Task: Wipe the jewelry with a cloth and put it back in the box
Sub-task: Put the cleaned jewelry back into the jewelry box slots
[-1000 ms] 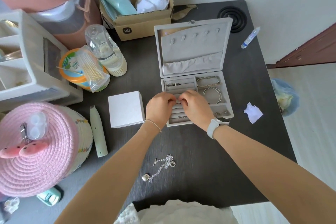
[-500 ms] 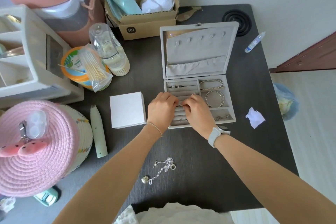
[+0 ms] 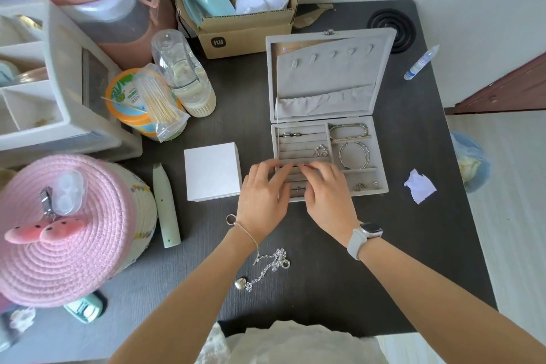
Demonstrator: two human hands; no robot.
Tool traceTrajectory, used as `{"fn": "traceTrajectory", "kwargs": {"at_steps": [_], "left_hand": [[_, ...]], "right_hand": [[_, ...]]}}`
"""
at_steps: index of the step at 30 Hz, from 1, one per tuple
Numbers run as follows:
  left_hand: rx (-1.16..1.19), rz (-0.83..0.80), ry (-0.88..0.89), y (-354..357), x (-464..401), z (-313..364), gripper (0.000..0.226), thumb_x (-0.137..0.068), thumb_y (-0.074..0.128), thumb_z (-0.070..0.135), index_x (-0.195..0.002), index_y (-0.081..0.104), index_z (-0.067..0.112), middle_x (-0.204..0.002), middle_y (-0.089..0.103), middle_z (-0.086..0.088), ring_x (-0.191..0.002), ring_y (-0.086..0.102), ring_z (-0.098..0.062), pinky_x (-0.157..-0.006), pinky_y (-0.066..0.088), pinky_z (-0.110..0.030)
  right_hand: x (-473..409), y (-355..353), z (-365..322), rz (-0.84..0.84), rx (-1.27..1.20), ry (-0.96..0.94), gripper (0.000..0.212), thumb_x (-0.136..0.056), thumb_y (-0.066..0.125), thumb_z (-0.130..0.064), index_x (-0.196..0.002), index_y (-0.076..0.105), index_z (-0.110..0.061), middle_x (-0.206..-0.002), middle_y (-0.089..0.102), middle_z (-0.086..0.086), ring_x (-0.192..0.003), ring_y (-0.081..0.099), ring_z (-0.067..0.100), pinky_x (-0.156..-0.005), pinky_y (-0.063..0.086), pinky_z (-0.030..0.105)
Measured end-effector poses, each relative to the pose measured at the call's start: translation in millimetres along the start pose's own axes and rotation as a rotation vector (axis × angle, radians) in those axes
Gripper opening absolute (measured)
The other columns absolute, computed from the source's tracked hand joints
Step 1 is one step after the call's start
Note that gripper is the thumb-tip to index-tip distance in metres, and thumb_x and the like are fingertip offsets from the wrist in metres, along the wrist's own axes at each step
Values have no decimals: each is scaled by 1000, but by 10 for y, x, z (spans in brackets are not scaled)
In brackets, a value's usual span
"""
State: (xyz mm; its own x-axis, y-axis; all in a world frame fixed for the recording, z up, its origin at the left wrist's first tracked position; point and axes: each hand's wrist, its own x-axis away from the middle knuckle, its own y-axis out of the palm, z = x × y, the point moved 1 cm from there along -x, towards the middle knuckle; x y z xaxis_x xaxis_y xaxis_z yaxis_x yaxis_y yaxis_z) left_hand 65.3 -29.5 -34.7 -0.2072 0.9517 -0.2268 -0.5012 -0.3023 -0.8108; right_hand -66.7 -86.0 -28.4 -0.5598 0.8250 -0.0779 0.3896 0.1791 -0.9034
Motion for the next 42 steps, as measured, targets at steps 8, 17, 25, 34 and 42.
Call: {"fn": "traceTrajectory", "kwargs": {"at_steps": [8,17,25,34,42], "left_hand": [[93,130,-171,-522,737,4,19,-86,51,13,-92,68,9,-83,67,-3,-75,60,-15,-69,49,-23],[-278,-124,-489,-513,1217,-451,36,-80,53,22,-112,62,8,-115,59,-17,-101,56,-40,-76,49,-48],[-295,-161,-536,-526,1208,-445,42,-72,72,10,-113,61,8,-117,58,-17,-107,54,-39,-80,47,-51],[-107,-49,-498,-513,1081,-506,19,-73,72,1,-92,67,2,-90,62,-16,-84,57,-33,-67,54,-42],[243,21,-713,-575,907,-383,9,-77,70,4,-84,66,7,-75,65,1,-65,59,-1,-66,45,-2]], "right_hand": [[445,45,-367,-2,-287,-137,28,-84,41,-9,-107,56,-13,-99,59,5,-79,52,15,-67,43,22],[270,523,-929,-288,-129,2,16,-76,70,-21,-85,65,-9,-78,64,8,-72,60,29,-55,49,35],[157,561,-1157,-414,-120,-20,19,-88,46,-7,-103,58,-4,-107,57,14,-101,51,33,-77,40,40],[180,523,-1017,-478,-280,9,26,-92,45,-14,-116,55,-8,-117,55,9,-107,49,24,-85,44,36],[85,423,-942,-499,-533,182,17,-89,52,-12,-97,65,-5,-101,63,13,-93,58,25,-83,43,30]]}}
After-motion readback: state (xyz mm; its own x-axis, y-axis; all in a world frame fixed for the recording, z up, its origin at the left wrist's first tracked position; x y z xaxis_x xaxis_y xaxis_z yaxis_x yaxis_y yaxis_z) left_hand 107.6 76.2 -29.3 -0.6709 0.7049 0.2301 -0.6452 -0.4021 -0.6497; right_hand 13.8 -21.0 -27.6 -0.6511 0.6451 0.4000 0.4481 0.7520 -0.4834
